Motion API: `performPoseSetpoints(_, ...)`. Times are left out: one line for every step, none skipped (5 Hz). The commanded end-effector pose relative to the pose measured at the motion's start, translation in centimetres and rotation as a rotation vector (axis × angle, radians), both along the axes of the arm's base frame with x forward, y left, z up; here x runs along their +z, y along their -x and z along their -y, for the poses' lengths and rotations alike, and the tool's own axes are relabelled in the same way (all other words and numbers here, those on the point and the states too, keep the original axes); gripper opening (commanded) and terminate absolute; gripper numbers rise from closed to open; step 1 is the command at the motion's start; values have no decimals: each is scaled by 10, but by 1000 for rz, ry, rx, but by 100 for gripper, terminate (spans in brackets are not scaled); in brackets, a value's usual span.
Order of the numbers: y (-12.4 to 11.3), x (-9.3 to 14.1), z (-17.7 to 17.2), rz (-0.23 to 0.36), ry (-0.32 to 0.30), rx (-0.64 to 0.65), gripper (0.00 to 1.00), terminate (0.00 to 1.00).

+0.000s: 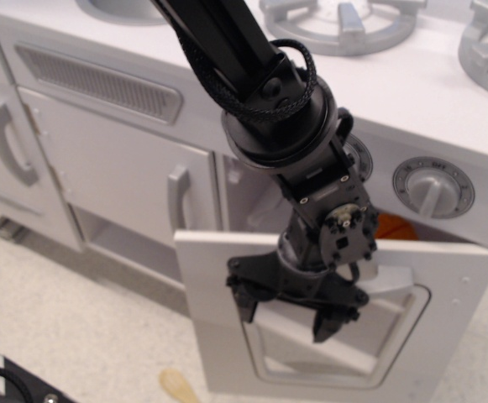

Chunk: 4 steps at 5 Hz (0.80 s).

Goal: Close oven

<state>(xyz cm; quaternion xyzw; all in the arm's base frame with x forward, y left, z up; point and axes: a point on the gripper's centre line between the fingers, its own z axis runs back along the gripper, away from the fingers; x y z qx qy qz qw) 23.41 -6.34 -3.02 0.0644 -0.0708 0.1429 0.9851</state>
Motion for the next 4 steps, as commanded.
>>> performPoseSetpoints(-19,10,-13,65,42,92,100,0)
performPoseSetpoints(-29,11,-19,87,37,130,100,0)
performPoseSetpoints(-35,13,-22,97,42,144,100,0)
performPoseSetpoints(-41,14,-28,116,52,188,100,0)
